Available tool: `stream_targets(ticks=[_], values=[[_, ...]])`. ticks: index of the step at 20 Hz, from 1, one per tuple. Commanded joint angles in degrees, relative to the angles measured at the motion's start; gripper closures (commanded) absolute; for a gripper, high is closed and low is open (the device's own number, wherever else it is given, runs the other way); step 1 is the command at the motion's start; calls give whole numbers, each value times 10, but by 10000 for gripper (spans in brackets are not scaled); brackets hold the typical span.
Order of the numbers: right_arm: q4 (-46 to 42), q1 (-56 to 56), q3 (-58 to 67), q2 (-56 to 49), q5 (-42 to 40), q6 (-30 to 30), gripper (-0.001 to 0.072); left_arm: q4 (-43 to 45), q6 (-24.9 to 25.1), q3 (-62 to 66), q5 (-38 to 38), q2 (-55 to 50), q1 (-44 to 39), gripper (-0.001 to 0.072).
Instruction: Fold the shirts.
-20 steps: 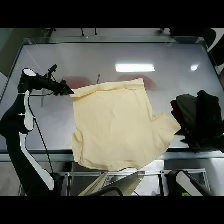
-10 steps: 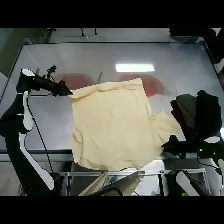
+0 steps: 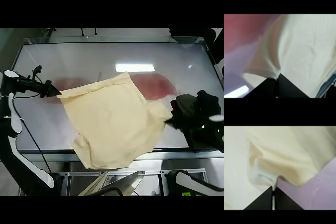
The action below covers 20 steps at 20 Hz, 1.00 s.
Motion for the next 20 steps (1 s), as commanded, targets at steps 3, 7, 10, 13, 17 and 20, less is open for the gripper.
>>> stream_targets(ticks=[3,7,10,13,17,20], values=[[14,148,439,-280,13,72,691,77,2,-276,-12,136,53,692],[13,229,713,-462,84,118,644,90,32,-472,49,217,77,692],[15,238,743,-491,79,125,528,79,33,-495,110,227,94,690],[14,206,744,-479,142,127,529,84,33,-462,108,226,109,675],[14,132,743,-435,255,127,528,86,31,-351,106,226,134,10],[-9,99,719,-390,325,126,529,86,26,-273,132,226,136,11]])
